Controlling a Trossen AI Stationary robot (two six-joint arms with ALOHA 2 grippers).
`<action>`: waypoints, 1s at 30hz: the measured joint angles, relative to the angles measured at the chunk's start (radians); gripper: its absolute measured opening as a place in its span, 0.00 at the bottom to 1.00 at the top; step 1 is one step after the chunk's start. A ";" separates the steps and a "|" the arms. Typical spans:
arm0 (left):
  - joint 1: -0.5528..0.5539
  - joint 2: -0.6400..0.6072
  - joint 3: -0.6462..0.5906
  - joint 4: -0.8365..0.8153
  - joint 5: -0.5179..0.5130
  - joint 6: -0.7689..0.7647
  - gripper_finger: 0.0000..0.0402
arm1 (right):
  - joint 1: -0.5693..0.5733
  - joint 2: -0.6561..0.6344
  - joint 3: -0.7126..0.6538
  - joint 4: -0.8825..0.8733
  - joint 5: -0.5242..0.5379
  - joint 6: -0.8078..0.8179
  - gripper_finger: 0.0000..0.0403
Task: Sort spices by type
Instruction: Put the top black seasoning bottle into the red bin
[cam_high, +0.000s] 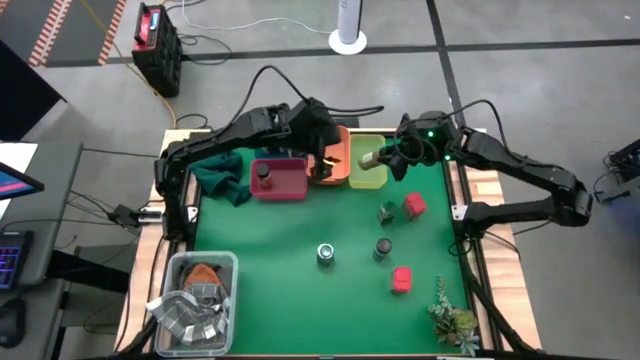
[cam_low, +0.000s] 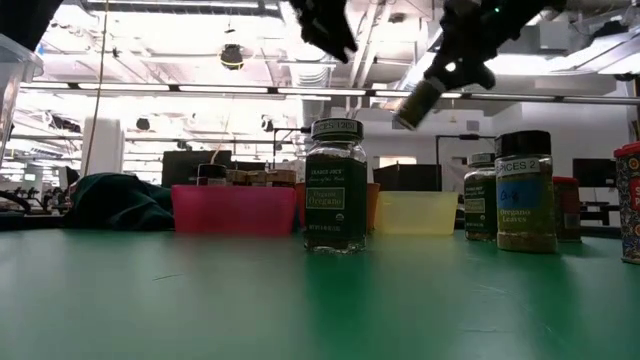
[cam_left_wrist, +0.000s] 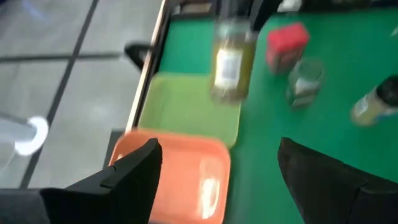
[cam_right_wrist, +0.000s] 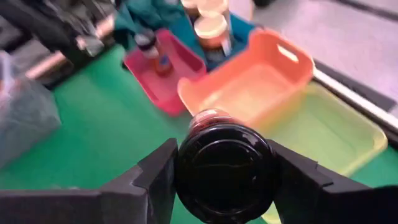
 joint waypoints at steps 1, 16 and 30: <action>-0.005 0.000 0.000 0.022 0.010 0.000 0.76 | 0.009 0.000 0.000 0.024 -0.001 0.008 0.58; -0.063 0.000 0.000 0.107 0.071 -0.009 0.76 | 0.090 0.006 0.000 0.237 0.001 0.078 0.58; -0.071 0.000 0.000 0.125 0.073 -0.102 0.76 | 0.239 0.040 0.000 0.352 0.008 -0.076 0.58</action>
